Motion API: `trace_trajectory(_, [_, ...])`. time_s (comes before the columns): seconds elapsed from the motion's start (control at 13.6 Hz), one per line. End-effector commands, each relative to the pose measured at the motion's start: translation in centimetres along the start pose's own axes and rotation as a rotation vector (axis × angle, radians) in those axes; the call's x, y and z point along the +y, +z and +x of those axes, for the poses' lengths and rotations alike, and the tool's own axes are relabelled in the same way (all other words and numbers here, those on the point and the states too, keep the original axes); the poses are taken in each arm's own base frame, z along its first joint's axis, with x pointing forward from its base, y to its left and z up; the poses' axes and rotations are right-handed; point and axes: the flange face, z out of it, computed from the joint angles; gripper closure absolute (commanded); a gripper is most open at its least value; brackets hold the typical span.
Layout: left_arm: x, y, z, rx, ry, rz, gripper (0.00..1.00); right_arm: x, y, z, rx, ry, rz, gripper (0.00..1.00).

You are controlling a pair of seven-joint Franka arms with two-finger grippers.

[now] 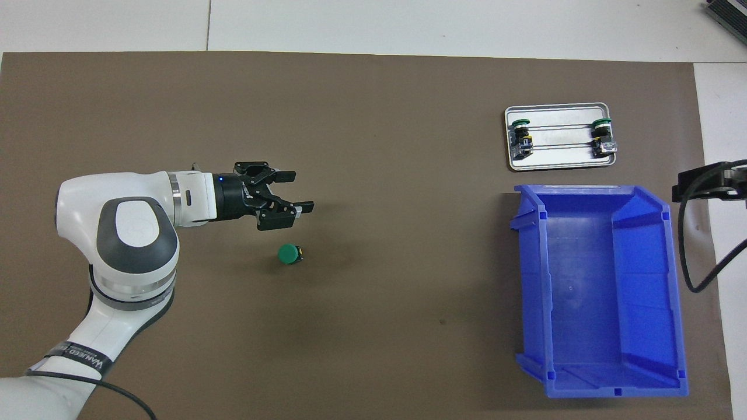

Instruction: Place and press button with both arms

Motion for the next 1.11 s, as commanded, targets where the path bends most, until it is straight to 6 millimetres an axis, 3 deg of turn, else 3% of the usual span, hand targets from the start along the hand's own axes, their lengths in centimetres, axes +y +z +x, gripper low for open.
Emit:
trace_trajectory(0.0, [0.7,-1.7,3.0,-0.087,-0.049,-0.005,0.13,0.1,0.2,-0.5,0.012,-0.005,-0.022,0.0])
trace_trajectory(0.37, [2.1,-2.7,4.9,-0.337,-0.164,0.109,0.13,-0.6,0.3,-0.6,0.015,-0.03,-0.026,0.0])
trace_trajectory(0.59, [4.9,0.1,5.6,-0.526,-0.224,0.307,0.13,-1.0,0.3,-0.7,0.01,-0.035,-0.015,0.0])
trace_trajectory(0.81, [6.8,2.1,5.4,-0.607,-0.273,0.452,0.16,-1.1,0.4,-0.8,0.006,-0.04,-0.013,0.0])
trace_trajectory(1.03, [8.1,2.5,3.5,-0.661,-0.366,0.469,0.46,-1.0,0.4,-0.8,0.008,-0.038,-0.011,0.0])
